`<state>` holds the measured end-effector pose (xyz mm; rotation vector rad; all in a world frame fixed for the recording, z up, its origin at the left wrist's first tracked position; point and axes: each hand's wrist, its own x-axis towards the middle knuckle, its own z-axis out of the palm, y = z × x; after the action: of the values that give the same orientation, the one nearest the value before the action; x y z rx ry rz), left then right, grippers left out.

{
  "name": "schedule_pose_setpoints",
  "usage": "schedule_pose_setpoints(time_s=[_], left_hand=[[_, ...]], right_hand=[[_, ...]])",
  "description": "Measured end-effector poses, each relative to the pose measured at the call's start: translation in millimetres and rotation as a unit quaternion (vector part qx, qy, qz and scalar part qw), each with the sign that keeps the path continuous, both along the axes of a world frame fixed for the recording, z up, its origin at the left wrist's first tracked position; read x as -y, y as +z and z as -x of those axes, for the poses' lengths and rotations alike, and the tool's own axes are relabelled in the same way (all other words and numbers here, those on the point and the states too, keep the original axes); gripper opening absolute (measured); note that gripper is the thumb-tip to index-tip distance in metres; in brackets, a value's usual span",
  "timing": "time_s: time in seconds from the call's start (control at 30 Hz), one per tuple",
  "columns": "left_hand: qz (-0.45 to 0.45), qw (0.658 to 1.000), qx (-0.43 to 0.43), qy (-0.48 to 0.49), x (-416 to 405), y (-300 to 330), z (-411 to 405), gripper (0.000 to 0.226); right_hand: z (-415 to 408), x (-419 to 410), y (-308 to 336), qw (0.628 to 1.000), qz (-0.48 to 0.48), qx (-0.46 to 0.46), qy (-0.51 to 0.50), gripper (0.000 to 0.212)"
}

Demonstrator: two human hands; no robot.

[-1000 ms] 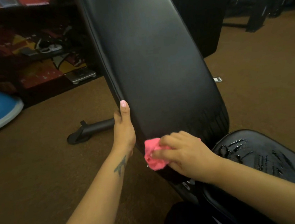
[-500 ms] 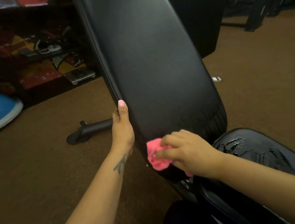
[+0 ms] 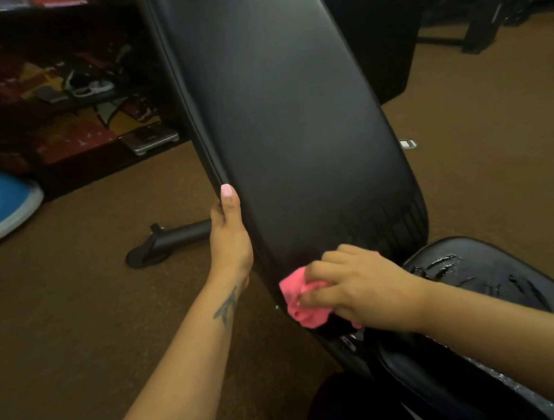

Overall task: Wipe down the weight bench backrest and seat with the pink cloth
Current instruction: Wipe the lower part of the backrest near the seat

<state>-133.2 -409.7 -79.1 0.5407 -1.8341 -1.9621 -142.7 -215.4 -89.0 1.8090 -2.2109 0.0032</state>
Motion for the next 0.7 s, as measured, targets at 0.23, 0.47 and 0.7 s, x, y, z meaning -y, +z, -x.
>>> schedule_pose_setpoints(time_s=[0.23,0.47,0.7], left_hand=[[-0.013,1.0,0.004,-0.011,-1,1,0,0.097],[0.0,1.0,-0.014,0.008,-1,-3,3,0.108],[-0.017,1.0,-0.012,-0.003,-3,-2,2,0.102]], right_hand=[[32,-25,14,0.998,-0.04,-0.022,-0.031,0.034],[27,-5,10,0.996,0.083,0.007,-0.038,0.031],[49,-44,15,0.997,-0.006,0.006,-0.071,0.033]])
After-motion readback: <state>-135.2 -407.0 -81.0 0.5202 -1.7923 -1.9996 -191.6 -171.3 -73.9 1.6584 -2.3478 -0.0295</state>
